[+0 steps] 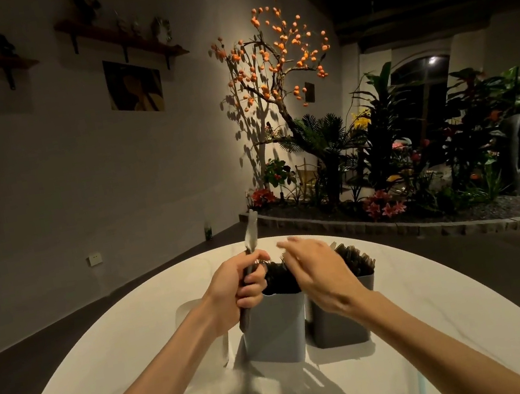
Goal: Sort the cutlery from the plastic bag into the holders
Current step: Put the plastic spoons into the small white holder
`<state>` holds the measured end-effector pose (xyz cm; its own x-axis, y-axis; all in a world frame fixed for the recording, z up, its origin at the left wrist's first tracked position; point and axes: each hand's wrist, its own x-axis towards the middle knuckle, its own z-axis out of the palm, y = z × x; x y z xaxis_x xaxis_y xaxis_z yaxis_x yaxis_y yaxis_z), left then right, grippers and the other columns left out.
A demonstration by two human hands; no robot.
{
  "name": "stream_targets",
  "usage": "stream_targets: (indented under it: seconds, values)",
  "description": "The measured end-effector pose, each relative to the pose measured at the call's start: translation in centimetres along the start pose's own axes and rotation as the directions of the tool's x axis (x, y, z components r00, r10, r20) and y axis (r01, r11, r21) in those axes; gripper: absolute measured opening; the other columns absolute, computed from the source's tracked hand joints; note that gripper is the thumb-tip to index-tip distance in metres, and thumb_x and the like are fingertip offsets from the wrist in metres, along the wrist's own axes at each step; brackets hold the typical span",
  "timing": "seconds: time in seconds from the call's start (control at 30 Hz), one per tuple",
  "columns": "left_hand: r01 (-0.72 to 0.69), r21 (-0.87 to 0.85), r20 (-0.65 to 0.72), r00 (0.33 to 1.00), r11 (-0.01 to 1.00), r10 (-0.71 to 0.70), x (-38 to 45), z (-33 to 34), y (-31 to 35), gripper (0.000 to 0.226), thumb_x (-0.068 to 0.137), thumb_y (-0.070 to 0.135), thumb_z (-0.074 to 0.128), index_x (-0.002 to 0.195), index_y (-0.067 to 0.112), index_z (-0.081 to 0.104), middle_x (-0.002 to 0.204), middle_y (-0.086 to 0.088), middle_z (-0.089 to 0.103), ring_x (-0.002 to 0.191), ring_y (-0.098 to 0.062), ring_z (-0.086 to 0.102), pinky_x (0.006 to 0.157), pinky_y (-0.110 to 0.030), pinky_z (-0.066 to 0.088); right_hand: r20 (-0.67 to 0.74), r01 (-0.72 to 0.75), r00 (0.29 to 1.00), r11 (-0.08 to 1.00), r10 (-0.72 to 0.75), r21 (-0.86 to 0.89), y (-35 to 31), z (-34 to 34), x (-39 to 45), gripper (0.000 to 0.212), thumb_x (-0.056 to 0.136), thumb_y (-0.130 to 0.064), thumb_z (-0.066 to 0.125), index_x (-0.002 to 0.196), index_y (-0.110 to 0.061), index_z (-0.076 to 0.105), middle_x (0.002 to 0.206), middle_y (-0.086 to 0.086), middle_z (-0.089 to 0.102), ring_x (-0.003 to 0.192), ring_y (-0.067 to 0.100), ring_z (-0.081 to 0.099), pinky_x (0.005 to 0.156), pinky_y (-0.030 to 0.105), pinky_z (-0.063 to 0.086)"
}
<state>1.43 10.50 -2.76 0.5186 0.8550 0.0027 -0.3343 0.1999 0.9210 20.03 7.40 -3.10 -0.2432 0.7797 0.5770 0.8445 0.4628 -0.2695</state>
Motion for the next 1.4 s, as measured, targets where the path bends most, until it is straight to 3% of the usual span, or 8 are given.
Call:
stream_targets:
  seconds: [0.13, 0.27, 0.47, 0.77, 0.93, 1.03, 1.17, 1.4]
  values:
    - [0.007, 0.2, 0.108, 0.994, 0.98, -0.029, -0.3, 2.0, 0.4, 0.028, 0.105, 0.024, 0.039, 0.083, 0.012, 0.051, 0.062, 0.001, 0.032, 0.049, -0.008, 0.021, 0.039, -0.017, 0.02, 0.063, -0.186, 0.973, 0.592, 0.222, 0.784, -2.5, -3.7, 2.9, 0.047, 0.1, -0.04, 0.056, 0.141, -0.02, 0.047, 0.126, 0.002, 0.066, 0.111, 0.013, 0.067, 0.097, 0.033, 0.053]
    - [-0.064, 0.409, 0.165, 0.986, 0.91, -0.005, 0.8, 6.5, -0.2, 0.035, 0.107, 0.025, 0.035, 0.076, 0.015, 0.047, 0.061, 0.002, 0.036, 0.052, -0.011, 0.029, 0.048, -0.023, 0.024, 0.166, -0.26, 0.91, 0.213, 0.38, 0.942, -3.4, -6.4, 4.3, 0.029, 0.102, -0.037, 0.054, 0.11, -0.01, 0.063, 0.068, -0.002, 0.052, 0.054, 0.008, 0.051, 0.054, 0.023, 0.044]
    - [-0.279, 0.639, 0.094, 0.953, 0.716, 0.288, 4.0, 10.4, 1.5, 0.026, 0.096, 0.024, 0.067, 0.12, 0.019, 0.062, 0.1, -0.001, 0.069, 0.094, -0.012, 0.066, 0.081, -0.024, 0.05, -0.153, -0.084, 0.819, 0.379, 0.553, 0.922, -0.8, -11.7, 7.0, 0.051, 0.1, -0.051, 0.05, 0.056, -0.024, 0.049, 0.05, -0.009, 0.035, 0.041, 0.009, 0.028, 0.04, 0.021, 0.024]
    - [-0.256, 0.718, -0.044, 0.911, 0.647, 0.41, 5.8, 7.0, -0.9, 0.021, 0.094, 0.008, 0.065, 0.107, 0.024, 0.07, 0.105, 0.001, 0.069, 0.103, -0.01, 0.062, 0.078, -0.02, 0.047, -0.122, -0.263, 0.821, 0.559, 0.558, 0.786, 5.8, -5.9, 6.3, 0.051, 0.108, -0.045, 0.029, 0.089, -0.01, 0.061, 0.052, -0.007, 0.043, 0.046, 0.01, 0.046, 0.052, 0.023, 0.041]
    - [-0.227, 0.741, -0.091, 0.898, 0.632, 0.43, 5.4, 5.6, -1.6, 0.022, 0.093, 0.006, 0.064, 0.103, 0.025, 0.071, 0.103, 0.003, 0.069, 0.102, -0.009, 0.062, 0.076, -0.019, 0.046, 0.046, -0.327, 0.944, 0.945, 0.327, -0.019, 8.7, -0.2, 3.8, 0.028, 0.103, -0.018, 0.042, 0.123, -0.014, 0.06, 0.111, 0.005, 0.064, 0.106, 0.02, 0.057, 0.089, 0.033, 0.044]
    - [-0.213, 0.76, -0.103, 0.893, 0.614, 0.437, 4.6, 5.0, -1.6, 0.024, 0.094, 0.006, 0.063, 0.102, 0.026, 0.071, 0.104, 0.004, 0.07, 0.103, -0.01, 0.063, 0.08, -0.021, 0.049, 0.022, -0.152, 0.983, 0.883, 0.181, -0.444, 9.4, -0.5, 3.1, 0.034, 0.096, -0.026, 0.046, 0.128, -0.025, 0.058, 0.122, 0.0, 0.057, 0.121, 0.022, 0.044, 0.1, 0.041, 0.028]
    - [-0.205, 0.775, -0.082, 0.906, 0.599, 0.415, 2.5, 4.4, -1.8, 0.027, 0.092, 0.003, 0.062, 0.099, 0.027, 0.073, 0.101, 0.0, 0.072, 0.1, -0.015, 0.066, 0.088, -0.032, 0.056, -0.11, -0.127, 0.989, 0.946, 0.097, -0.3, 7.1, -2.7, 2.1, 0.028, 0.1, -0.026, 0.044, 0.119, -0.027, 0.064, 0.115, -0.002, 0.06, 0.115, 0.02, 0.047, 0.094, 0.038, 0.028]
    - [-0.147, 0.825, -0.049, 0.943, 0.546, 0.328, -1.7, 5.0, -4.4, 0.031, 0.089, 0.003, 0.062, 0.085, 0.032, 0.073, 0.088, 0.004, 0.072, 0.08, -0.012, 0.068, 0.065, -0.023, 0.049, 0.15, -0.016, 0.989, 0.999, 0.021, -0.035, 1.6, -3.1, -4.7, 0.025, 0.093, -0.016, 0.052, 0.104, -0.021, 0.074, 0.096, -0.002, 0.072, 0.087, 0.013, 0.062, 0.078, 0.041, 0.056]
